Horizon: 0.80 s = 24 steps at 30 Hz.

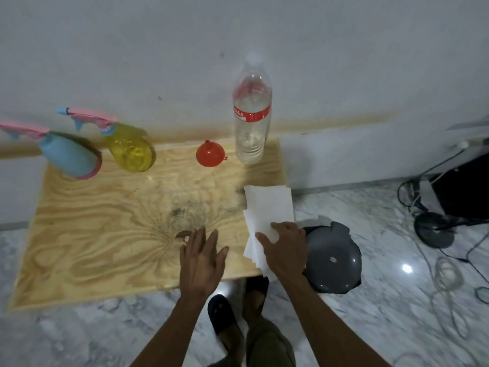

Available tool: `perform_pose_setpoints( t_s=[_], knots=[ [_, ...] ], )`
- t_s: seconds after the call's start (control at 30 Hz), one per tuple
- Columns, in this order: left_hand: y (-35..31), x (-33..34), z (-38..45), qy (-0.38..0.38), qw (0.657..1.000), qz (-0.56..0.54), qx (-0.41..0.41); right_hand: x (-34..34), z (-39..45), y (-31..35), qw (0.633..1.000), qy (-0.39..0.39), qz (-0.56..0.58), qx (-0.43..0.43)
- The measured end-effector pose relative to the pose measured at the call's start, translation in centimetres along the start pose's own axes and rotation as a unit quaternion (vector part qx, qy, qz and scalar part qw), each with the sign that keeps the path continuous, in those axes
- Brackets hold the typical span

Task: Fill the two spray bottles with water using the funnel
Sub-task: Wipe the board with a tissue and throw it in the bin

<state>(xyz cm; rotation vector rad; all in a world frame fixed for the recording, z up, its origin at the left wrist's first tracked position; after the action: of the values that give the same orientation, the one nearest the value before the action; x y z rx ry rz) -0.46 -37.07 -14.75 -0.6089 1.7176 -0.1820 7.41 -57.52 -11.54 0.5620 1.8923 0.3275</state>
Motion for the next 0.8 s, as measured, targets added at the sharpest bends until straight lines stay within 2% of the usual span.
perform_pose_setpoints(
  t_s=[0.1,0.33,0.47,0.6,0.8],
  knots=[
    [0.5,0.7,0.0,0.001,1.000,0.022,-0.002,0.9,0.2,-0.6,1.000,-0.019,0.004,-0.010],
    [0.5,1.8,-0.4,-0.047,0.998,0.048,0.007,1.4,0.2,-1.3,0.994,-0.097,0.045,-0.037],
    [0.8,2.2,-0.5,-0.051,0.998,0.041,0.002,0.3,-0.1,-1.2,0.982,-0.118,0.144,-0.025],
    [0.9,2.3,-0.6,-0.059,0.998,0.034,0.003,-2.3,-0.8,-0.2,0.952,-0.150,0.265,-0.034],
    [1.0,2.5,-0.6,-0.068,0.997,0.023,0.003,-5.0,-1.1,1.7,0.922,-0.117,0.368,-0.022]
  ],
)
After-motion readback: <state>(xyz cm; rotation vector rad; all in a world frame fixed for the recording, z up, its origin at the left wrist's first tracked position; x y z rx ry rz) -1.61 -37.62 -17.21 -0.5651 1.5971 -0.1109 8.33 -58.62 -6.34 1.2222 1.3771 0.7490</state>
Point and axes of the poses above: each hand's wrist, its own z-axis towards the middle knuckle, its own x-axis out of the palm, y = z × x, the point moved 5 cm from there along z, towards the middle knuckle, and after that the axes turned 8 degrees about y, right-handed, at the moved point
